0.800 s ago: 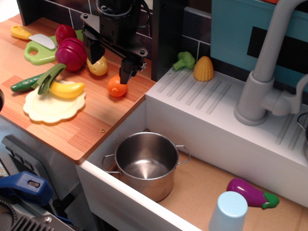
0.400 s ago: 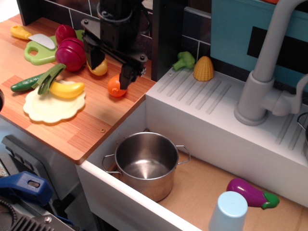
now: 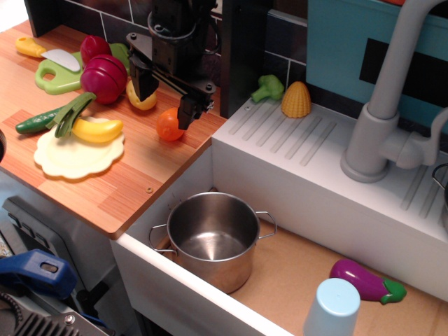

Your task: Put carrot in pot or pan

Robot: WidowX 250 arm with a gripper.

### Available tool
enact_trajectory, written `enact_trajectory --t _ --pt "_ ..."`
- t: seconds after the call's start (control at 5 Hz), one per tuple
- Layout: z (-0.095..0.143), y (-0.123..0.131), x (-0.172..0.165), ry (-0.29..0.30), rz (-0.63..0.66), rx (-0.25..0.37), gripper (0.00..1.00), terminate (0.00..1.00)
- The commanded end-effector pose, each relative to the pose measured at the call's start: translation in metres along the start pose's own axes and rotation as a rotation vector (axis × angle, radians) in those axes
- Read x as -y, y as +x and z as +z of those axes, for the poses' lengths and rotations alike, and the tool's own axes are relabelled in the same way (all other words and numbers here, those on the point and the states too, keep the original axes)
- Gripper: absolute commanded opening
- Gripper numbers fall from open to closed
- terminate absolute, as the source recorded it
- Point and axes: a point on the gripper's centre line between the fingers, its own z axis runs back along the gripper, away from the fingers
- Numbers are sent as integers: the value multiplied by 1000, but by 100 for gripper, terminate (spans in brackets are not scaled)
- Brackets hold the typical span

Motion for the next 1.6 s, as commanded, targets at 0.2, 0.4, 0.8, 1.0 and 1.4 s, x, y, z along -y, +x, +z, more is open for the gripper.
enact_trajectory --t 0.2,0.4,0.8,1.0,1.4 --pt "-12 10 -15 -16 -9 66 100 0" --pt "-21 11 -17 -40 -12 61 100 0" --pt "-33 15 -9 -67 -10 65 100 0" --pt "-37 18 -2 -66 2 64 0 0" --pt "-18 17 15 -75 16 36 0 0"
